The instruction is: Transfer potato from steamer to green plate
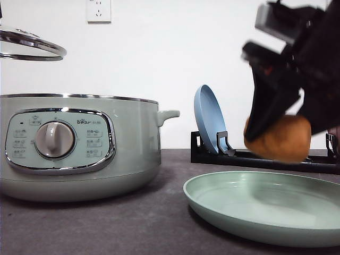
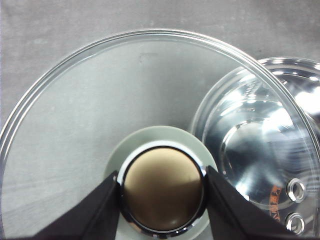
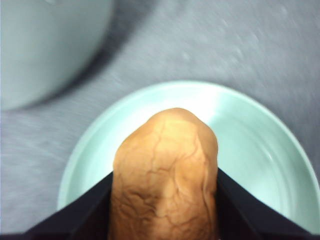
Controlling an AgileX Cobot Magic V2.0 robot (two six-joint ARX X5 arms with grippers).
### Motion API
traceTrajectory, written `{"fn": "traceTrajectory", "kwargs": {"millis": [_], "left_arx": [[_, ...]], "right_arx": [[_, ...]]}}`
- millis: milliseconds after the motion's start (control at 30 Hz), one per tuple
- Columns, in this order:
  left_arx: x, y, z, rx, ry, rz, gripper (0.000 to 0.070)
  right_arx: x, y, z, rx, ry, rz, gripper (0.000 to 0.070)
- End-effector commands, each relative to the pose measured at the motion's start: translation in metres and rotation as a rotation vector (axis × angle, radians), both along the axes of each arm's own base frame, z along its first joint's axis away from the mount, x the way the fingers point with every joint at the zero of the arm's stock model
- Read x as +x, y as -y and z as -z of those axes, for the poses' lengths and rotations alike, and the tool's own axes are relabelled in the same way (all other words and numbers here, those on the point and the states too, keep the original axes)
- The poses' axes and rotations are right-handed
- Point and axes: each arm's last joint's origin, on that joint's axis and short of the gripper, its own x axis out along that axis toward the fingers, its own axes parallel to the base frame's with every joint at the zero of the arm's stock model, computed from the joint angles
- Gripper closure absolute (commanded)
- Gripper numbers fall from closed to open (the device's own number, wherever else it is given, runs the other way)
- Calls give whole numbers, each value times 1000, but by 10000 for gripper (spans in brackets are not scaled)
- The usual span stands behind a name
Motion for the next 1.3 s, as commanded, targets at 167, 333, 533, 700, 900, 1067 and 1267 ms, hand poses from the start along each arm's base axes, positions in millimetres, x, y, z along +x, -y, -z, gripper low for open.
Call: {"fn": "traceTrajectory", "kwargs": {"millis": [167, 333, 533, 700, 900, 1067, 1267], "left_arx": [[-1, 7, -12, -48, 68, 67, 697], [-2, 12, -12, -71, 65, 106, 697], [-3, 20, -12, -100, 60, 164, 697], [-4, 27, -12, -105, 58, 199, 697], [-6, 38, -12, -107, 58, 247, 697], [-6, 48, -12, -110, 69, 290, 697], [0, 61, -9, -113, 78, 335, 697]], "right_arx": [[4, -5, 21, -26, -50, 57, 522], [10, -10, 33, -50, -78, 59, 458], [13, -12, 43, -78, -114, 59, 418], [13, -12, 42, -74, -108, 58, 257], [14, -12, 39, -67, -97, 58, 87], [15, -13, 20, -25, -33, 52, 70], [13, -11, -17, 19, 79, 37, 70]]}}
